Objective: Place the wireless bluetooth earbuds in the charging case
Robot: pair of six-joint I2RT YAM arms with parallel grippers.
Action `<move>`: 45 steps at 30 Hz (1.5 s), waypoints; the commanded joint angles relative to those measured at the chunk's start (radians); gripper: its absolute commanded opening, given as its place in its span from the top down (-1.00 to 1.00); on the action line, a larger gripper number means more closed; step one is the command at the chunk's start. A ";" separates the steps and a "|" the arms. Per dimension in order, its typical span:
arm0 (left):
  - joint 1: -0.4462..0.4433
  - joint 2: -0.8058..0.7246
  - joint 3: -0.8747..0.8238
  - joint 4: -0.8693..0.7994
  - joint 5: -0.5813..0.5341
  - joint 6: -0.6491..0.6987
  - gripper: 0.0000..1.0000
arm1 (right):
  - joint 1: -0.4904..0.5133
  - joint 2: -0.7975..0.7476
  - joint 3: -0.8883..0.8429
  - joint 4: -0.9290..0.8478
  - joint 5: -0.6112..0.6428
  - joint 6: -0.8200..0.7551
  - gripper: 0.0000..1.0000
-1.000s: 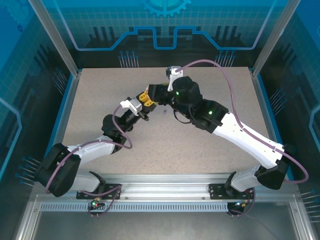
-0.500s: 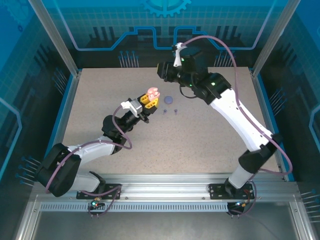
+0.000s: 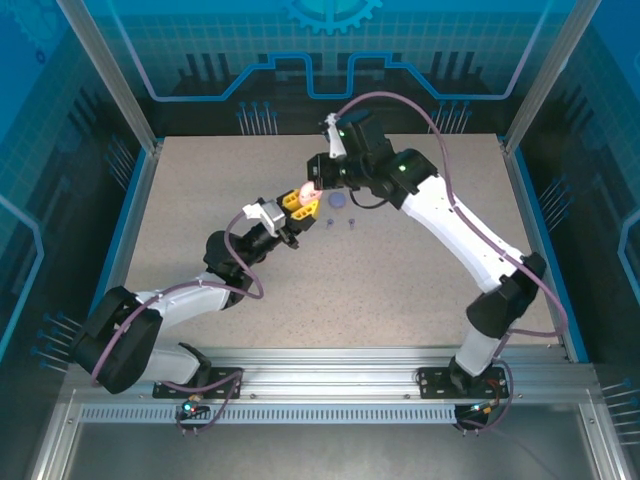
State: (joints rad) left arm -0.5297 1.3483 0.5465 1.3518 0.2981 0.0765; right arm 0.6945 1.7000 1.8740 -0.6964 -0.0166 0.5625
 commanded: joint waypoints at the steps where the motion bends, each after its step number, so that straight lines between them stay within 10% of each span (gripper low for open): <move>1: -0.006 0.014 0.000 0.011 -0.020 -0.024 1.00 | 0.057 -0.128 -0.106 0.013 -0.001 -0.008 0.83; 15: -0.006 0.049 -0.049 -0.008 -0.116 -0.194 1.00 | -0.070 -0.274 -0.294 0.072 0.200 0.112 0.28; 33: -0.005 0.004 -0.079 -0.733 -0.183 -0.637 1.00 | -0.073 -0.127 -0.496 0.143 0.223 0.163 -0.05; 45: -0.003 0.213 -0.089 -0.663 -0.085 -0.698 0.85 | -0.066 -0.020 -0.463 0.112 0.271 0.169 -0.17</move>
State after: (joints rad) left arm -0.5365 1.5272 0.4736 0.6312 0.1741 -0.5850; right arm 0.6216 1.6669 1.3720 -0.5682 0.2199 0.7189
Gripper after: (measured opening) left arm 0.231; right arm 0.580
